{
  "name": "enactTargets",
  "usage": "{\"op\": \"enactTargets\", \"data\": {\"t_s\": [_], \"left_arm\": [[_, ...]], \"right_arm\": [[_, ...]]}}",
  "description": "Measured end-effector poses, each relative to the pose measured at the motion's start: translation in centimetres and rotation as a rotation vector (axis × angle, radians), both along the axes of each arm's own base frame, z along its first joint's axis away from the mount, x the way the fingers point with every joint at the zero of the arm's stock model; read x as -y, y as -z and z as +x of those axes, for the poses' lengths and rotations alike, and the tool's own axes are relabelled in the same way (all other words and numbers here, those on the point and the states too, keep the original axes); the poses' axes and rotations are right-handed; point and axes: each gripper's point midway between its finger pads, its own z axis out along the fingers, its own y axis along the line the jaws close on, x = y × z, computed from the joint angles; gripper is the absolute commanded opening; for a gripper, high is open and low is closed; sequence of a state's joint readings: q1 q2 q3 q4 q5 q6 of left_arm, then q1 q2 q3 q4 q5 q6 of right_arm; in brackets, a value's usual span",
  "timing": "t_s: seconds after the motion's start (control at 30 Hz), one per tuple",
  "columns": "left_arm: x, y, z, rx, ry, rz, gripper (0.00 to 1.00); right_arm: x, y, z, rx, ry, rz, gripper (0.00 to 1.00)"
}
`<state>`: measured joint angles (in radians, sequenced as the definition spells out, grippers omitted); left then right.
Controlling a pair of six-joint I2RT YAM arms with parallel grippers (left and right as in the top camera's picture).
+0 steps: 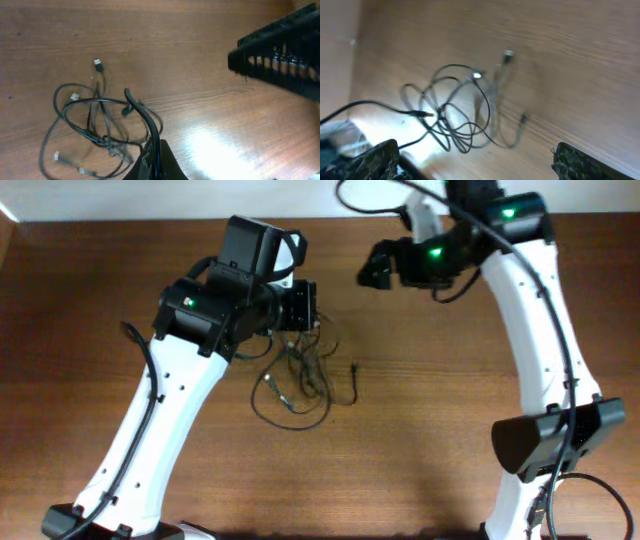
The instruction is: Untangle cables
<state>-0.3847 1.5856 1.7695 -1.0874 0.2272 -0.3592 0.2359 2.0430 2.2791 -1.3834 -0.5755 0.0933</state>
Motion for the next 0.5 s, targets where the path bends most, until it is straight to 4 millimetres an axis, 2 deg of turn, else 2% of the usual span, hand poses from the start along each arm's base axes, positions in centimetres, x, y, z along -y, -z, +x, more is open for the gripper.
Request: {"op": "enactTargets", "data": {"t_s": [0.1,0.13,0.27,0.37,0.5], "left_arm": [[-2.0,0.1,0.8,-0.009,-0.058,0.001,0.0],[-3.4,0.1,1.4,-0.015,-0.105,-0.007,0.0],[-6.0,-0.9,3.1,-0.009,-0.181,-0.105,0.0],[-5.9,-1.3,3.1,-0.02,-0.161,-0.167,0.0],[-4.9,-1.7,2.6,-0.034,-0.117,-0.217,0.0]], "right_arm": [[-3.4,-0.3,-1.4,0.009,-0.078,0.023,0.95],[-4.4,-0.3,-2.0,-0.002,-0.09,0.024,0.95],[-5.8,0.2,-2.3,-0.042,-0.047,0.02,0.95],[-6.5,0.8,-2.6,-0.058,-0.049,0.016,0.95],[-9.3,1.3,-2.9,-0.022,-0.106,0.024,0.89]]}}
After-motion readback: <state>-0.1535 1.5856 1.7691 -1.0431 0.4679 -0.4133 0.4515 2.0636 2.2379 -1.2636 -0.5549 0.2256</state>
